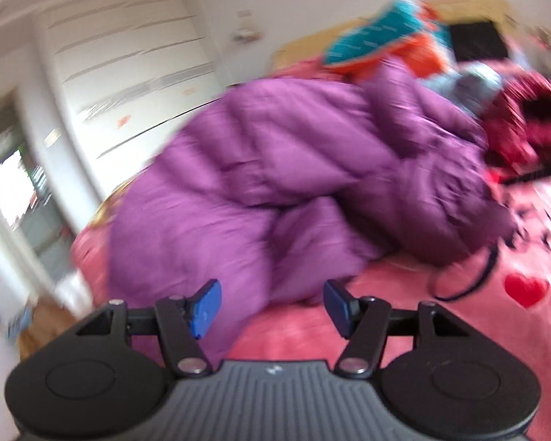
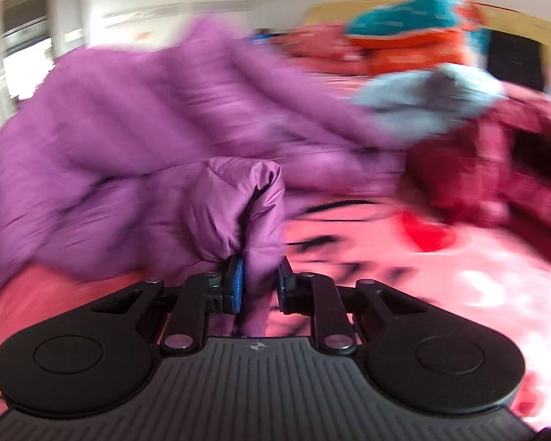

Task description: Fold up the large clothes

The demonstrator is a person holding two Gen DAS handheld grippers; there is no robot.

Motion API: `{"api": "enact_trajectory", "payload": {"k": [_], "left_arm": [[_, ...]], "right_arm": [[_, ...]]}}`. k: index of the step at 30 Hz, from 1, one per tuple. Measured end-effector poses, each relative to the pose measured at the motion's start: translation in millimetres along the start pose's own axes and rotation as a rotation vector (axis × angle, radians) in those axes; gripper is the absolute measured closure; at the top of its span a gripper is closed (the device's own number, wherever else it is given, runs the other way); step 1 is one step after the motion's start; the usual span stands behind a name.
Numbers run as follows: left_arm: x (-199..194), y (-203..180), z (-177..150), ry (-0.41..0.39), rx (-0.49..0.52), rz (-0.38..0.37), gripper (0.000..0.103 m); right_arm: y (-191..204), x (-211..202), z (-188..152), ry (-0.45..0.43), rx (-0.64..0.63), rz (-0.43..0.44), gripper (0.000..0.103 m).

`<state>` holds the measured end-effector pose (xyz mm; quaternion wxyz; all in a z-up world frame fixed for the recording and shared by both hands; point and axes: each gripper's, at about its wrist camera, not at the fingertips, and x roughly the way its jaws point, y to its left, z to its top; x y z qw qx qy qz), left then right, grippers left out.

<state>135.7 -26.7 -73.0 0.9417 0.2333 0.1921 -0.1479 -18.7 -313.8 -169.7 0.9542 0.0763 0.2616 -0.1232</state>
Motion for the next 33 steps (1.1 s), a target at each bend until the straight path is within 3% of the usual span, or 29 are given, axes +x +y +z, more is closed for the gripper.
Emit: {"api": "enact_trajectory", "payload": {"k": [4,7,9,10,12,13,14,17,21,26,30,33], "left_arm": [[33.1,-38.9,9.2,0.023,0.141,-0.045,0.039],[65.8,-58.0,15.5,0.043,0.216,0.001,0.038],[83.8,-59.9,19.3,0.056,0.217,0.051,0.038],[93.0,-56.9,21.5,0.065,0.195,0.068,0.038],[108.0,-49.0,23.7,0.085,0.145,0.084,0.038],[116.8,-44.3,24.4,0.1,0.121,0.088,0.039],[126.2,-42.7,25.0,0.115,0.103,0.092,0.039],[147.5,-36.3,25.2,0.131,0.065,0.078,0.04],[162.7,-32.0,26.6,0.135,0.053,0.056,0.054],[163.1,-22.3,29.8,0.136,0.031,0.029,0.075],[156.9,5.0,35.8,0.136,-0.043,-0.018,0.086],[148.3,15.7,41.3,0.124,-0.06,-0.041,0.09]], "right_arm": [[-88.2,-2.2,5.8,0.007,0.174,-0.122,0.09],[-127.0,-5.1,-3.5,0.013,0.257,-0.085,0.087],[-125.3,-0.6,-7.2,0.021,0.271,-0.004,0.081],[-123.3,-0.2,-6.7,0.025,0.262,0.039,0.076],[-106.3,2.3,-6.9,0.029,0.206,0.111,0.051],[-96.5,1.4,-5.7,0.027,0.179,0.144,0.027],[-86.3,1.9,-6.1,0.026,0.155,0.191,0.016],[-50.7,5.5,-7.9,0.04,0.094,0.315,0.002],[4.2,12.0,-13.2,0.073,0.017,0.49,0.0],[56.6,24.9,-17.4,0.063,-0.06,0.542,0.0],[62.6,34.4,-14.4,0.05,-0.041,0.631,0.0],[58.6,48.3,-14.1,0.084,-0.05,0.627,0.0]]}}
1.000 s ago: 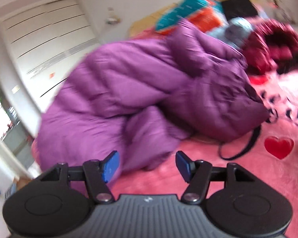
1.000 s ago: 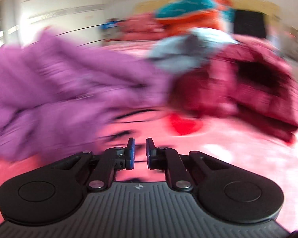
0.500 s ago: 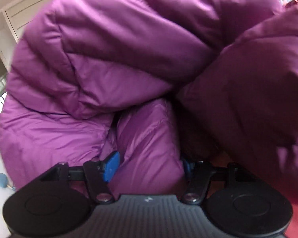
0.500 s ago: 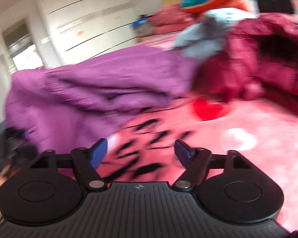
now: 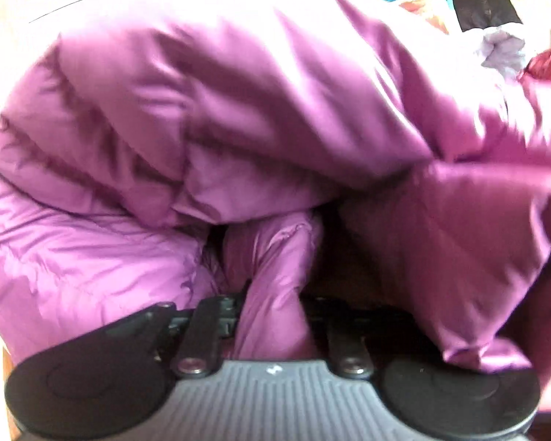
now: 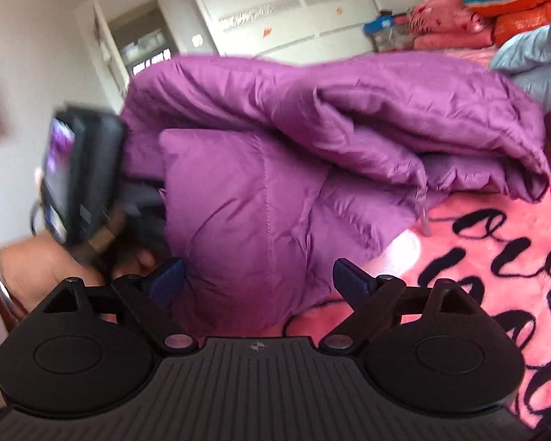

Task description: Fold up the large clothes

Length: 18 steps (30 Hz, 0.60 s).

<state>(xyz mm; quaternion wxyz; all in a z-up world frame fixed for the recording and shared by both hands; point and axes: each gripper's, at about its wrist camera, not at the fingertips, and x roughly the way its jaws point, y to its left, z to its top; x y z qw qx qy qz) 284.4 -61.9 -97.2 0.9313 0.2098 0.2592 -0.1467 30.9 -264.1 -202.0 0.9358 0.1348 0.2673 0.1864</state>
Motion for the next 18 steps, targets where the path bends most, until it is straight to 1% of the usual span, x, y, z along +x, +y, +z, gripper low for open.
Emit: {"api": "enact_trajectory", "payload": {"k": [3,6,12,15,16,18], "left_arm": [[-11.3,10.5,4.8,-0.013,-0.048,-0.031,0.092],[-28.1,16.5,9.4,-0.035,-0.081,-0.066,0.093],[-83.5,10.6,20.3,-0.109,-0.102,-0.149,0.094],[-117.0,6.6,24.2,-0.137,-0.125,-0.2,0.094],[-124.7,4.8,24.6,-0.147,-0.128,-0.214,0.094],[-147.3,1.1,28.1,-0.167,-0.135,-0.245,0.094]], "right_arm": [[-12.6,2.1,-2.3,0.02,0.059,-0.022,0.0],[-11.8,3.1,-3.8,0.03,0.033,-0.04,0.0],[3.7,2.7,-4.5,0.056,-0.006,-0.053,0.0],[15.5,2.2,0.0,0.043,-0.033,-0.073,0.0],[18.7,7.7,4.3,0.039,-0.044,-0.073,0.0],[26.4,5.4,2.7,0.025,-0.069,-0.089,0.0]]}}
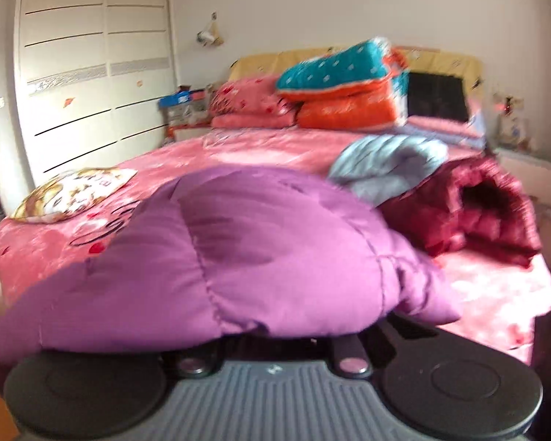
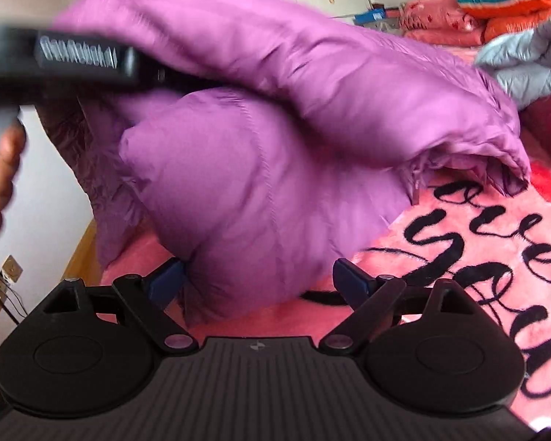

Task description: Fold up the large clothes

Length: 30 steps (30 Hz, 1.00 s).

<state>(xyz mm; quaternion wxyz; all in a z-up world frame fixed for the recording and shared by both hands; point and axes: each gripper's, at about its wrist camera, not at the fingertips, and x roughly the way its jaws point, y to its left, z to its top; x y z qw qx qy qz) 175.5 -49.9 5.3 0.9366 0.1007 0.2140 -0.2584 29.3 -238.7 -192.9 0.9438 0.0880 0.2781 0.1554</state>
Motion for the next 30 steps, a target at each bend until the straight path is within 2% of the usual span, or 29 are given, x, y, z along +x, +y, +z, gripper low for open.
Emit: {"api": "enact_trajectory", "payload": {"k": [6,10,13,14,17,19,24,28,30], "left_arm": [[-44.2,-32.8,17.0,-0.045,-0.029,-0.078,0.094],[-77.9,-46.1,23.2,-0.084,-0.048,-0.13,0.094],[-91.5,-53.3,29.2,-0.102,-0.079,-0.165,0.094],[-96.7,-56.3,30.5,-0.109,-0.084,-0.176,0.094],[-109.8,-66.7,32.0,-0.132,-0.089,-0.208,0.094],[-117.9,-74.1,33.7,-0.146,-0.101,-0.237,0.094],[-123.7,-92.0,27.4,-0.166,-0.083,-0.29,0.094],[-107.1,-101.9,7.1,-0.106,-0.063,-0.266,0.093],[-96.4,-101.4,-7.1,-0.059,-0.072,-0.247,0.093]], "right_arm": [[17.7,-22.8,10.4,-0.125,-0.038,-0.186,0.0],[11.0,-46.0,19.8,-0.171,-0.048,-0.248,0.0],[-1.6,-64.8,28.4,-0.153,-0.031,-0.272,0.03],[-5.2,-74.2,30.5,-0.158,-0.038,-0.274,0.036],[-3.4,-102.9,35.8,-0.19,-0.125,-0.333,0.05],[-5.8,-124.1,37.7,-0.205,-0.128,-0.346,0.056],[-10.8,-175.0,39.7,-0.226,-0.073,-0.373,0.058],[-5.1,-190.5,32.0,-0.169,-0.038,-0.346,0.057],[-7.0,-193.3,27.3,-0.143,-0.042,-0.355,0.052]]}}
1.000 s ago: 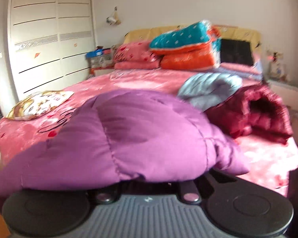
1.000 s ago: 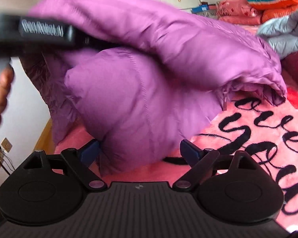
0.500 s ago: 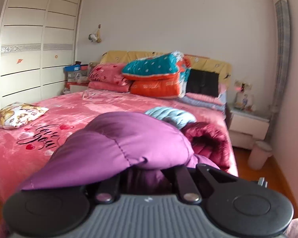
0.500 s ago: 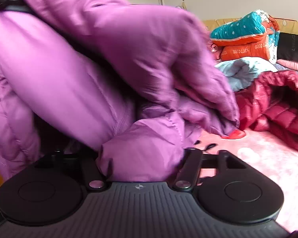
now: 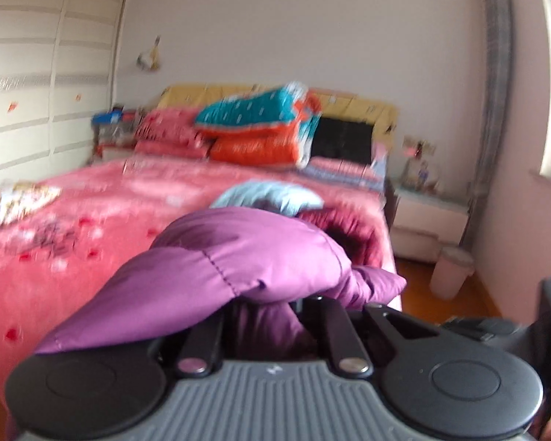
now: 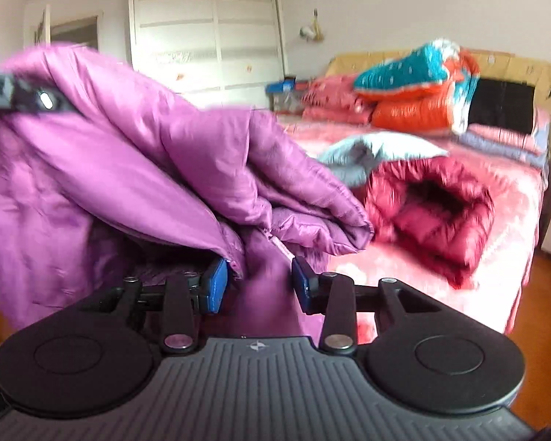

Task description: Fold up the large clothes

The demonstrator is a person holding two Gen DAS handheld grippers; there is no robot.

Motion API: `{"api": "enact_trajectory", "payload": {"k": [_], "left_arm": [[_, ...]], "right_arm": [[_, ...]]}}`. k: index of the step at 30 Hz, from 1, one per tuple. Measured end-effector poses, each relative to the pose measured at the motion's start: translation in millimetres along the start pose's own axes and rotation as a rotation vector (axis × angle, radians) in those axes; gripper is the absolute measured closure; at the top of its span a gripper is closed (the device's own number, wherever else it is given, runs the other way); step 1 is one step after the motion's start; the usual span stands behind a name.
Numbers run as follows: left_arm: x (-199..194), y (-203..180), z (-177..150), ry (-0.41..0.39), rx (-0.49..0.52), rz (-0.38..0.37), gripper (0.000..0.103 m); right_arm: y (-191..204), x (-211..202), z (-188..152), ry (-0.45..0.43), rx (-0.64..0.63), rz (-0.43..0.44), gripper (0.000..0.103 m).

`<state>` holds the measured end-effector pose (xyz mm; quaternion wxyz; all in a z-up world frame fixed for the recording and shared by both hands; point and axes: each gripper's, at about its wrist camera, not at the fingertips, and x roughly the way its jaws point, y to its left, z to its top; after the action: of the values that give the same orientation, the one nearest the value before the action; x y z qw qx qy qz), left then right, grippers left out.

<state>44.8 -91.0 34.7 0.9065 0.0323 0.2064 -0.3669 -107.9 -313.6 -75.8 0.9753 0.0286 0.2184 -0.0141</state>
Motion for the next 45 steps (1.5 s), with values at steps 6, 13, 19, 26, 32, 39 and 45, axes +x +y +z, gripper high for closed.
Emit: {"api": "enact_trajectory", "payload": {"k": [6,13,19,26,32,39,45], "left_arm": [[1.4,13.5,-28.5,0.065,-0.032,0.082,0.089],[-14.2,15.6,-38.9,0.074,0.014,0.129,0.086],[-16.0,28.8,-36.8,0.071,-0.012,0.103,0.085],[-21.0,62.2,-33.5,0.088,-0.019,0.036,0.08],[-28.6,109.2,-27.5,0.083,-0.032,0.009,0.069],[-11.6,168.7,-20.8,0.015,-0.038,0.118,0.038],[13.5,205.5,-24.5,-0.066,-0.065,0.182,0.022]], "right_arm": [[-28.5,-2.4,4.2,-0.005,0.129,0.004,0.002],[-24.2,37.2,-26.1,0.14,0.248,0.077,0.003],[-26.9,80.6,-22.4,0.218,0.301,0.127,0.002],[-3.9,146.4,-14.5,0.301,0.264,0.172,0.002],[30.8,188.2,31.5,0.298,0.207,0.196,0.0],[72.9,259.8,82.1,0.238,0.134,0.179,0.0],[119.0,318.7,123.5,0.162,0.055,0.17,0.0]]}}
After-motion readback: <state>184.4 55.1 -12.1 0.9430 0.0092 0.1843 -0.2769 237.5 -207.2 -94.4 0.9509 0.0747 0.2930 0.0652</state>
